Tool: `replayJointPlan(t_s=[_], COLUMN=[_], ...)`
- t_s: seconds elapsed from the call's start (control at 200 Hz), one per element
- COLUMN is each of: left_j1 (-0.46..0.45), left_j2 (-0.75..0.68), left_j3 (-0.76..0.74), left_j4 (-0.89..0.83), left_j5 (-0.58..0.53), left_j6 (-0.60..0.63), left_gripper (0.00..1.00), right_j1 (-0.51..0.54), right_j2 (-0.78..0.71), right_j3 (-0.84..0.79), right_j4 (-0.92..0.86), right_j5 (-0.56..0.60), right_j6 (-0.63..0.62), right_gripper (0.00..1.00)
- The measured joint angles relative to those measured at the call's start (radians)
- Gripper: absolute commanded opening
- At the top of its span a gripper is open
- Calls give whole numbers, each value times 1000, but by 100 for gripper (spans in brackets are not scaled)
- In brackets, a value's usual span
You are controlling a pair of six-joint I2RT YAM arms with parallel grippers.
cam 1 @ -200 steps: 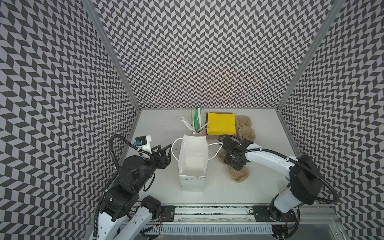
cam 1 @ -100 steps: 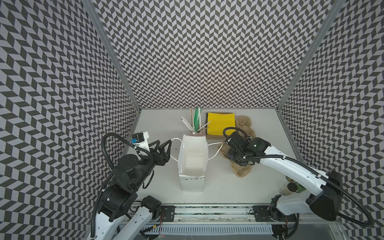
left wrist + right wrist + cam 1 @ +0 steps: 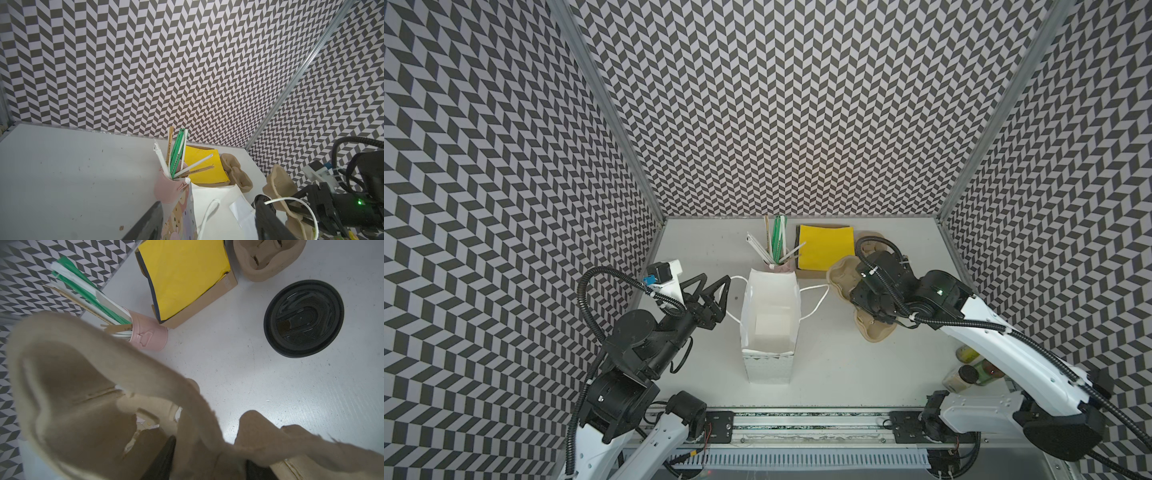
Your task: Pack the takeout coffee
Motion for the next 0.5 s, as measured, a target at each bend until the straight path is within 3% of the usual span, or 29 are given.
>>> replayJointPlan(t_s=[0.25, 0.391, 0.501], left_j1=[0, 0, 0], left_j2=[37, 63, 83], left_j3=[-26, -30, -30], left_j4=[6, 5, 6], left_j5=[93, 114, 145], left_j6=[50, 68, 55], left_gripper=[64, 47, 24], right_j1=[1, 2, 3], right_j2=[-17, -17, -17], right_j3=[93, 139, 175], right_j4=[-18, -19, -18], right_j5=[3, -1, -17], right_j6=[-35, -54, -73], right_gripper=[46, 46, 46])
